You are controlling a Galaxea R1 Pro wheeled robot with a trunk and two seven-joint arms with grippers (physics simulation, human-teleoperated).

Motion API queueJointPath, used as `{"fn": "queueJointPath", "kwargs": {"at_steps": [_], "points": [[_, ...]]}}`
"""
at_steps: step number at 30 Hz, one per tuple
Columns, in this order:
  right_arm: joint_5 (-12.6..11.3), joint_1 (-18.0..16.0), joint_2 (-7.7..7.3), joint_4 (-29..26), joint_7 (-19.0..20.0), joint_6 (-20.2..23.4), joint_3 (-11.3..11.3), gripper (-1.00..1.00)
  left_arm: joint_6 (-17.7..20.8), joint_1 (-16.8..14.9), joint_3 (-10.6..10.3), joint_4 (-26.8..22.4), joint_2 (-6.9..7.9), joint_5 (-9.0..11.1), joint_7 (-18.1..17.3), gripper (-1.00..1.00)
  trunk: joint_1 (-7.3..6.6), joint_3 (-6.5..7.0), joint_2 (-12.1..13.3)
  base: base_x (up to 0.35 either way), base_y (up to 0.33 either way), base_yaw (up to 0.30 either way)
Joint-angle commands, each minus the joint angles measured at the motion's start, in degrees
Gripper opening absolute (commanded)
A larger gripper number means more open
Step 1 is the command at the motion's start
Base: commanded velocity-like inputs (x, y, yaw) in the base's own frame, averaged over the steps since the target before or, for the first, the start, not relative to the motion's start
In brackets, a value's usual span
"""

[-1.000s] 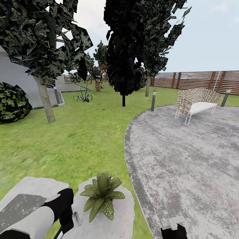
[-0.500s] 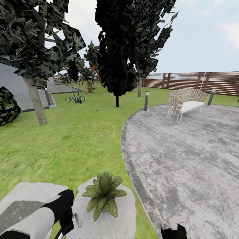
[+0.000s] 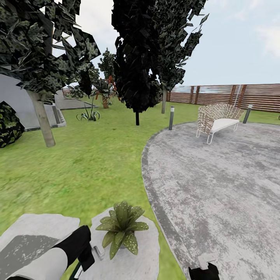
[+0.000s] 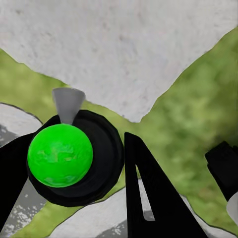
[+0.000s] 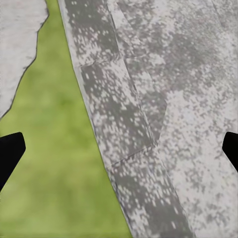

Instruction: Pick up the pesticide atomizer in the garden and spray insectifuge to fully cover both potted plants in the garden.

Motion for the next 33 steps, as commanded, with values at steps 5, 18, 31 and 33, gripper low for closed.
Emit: {"fn": "queueJointPath", "kwargs": {"at_steps": [5, 18, 31, 33], "points": [[0.5, -0.1, 0.09, 0.0, -0.1, -0.3, -0.4, 1.0, 0.1, 0.0, 0.0, -0.1, -0.06, -0.1, -0.4, -1.0, -0.01, -0.06, 0.0, 0.0, 0.0, -0.012], [0.5, -0.1, 0.09, 0.1, -0.1, -0.3, -0.4, 1.0, 0.1, 0.0, 0.3, -0.2, 0.07, -0.1, -0.4, -1.0, -0.01, -0.06, 0.0, -0.128, 0.201, -0.239], [0.5, -0.1, 0.09, 0.1, -0.1, -0.3, -0.4, 1.0, 0.1, 0.0, 1.9, -0.6, 0.15, 1.0, -0.4, -1.0, -0.01, -0.06, 0.0, -0.066, 0.294, -0.076], [0.5, -0.1, 0.09, 0.0, -0.1, -0.3, -0.4, 1.0, 0.0, 0.0, 3.3, -1.8, 0.22, 1.4, -0.4, -1.0, -0.01, -0.06, 0.0, 0.014, 0.315, 0.0]]}}
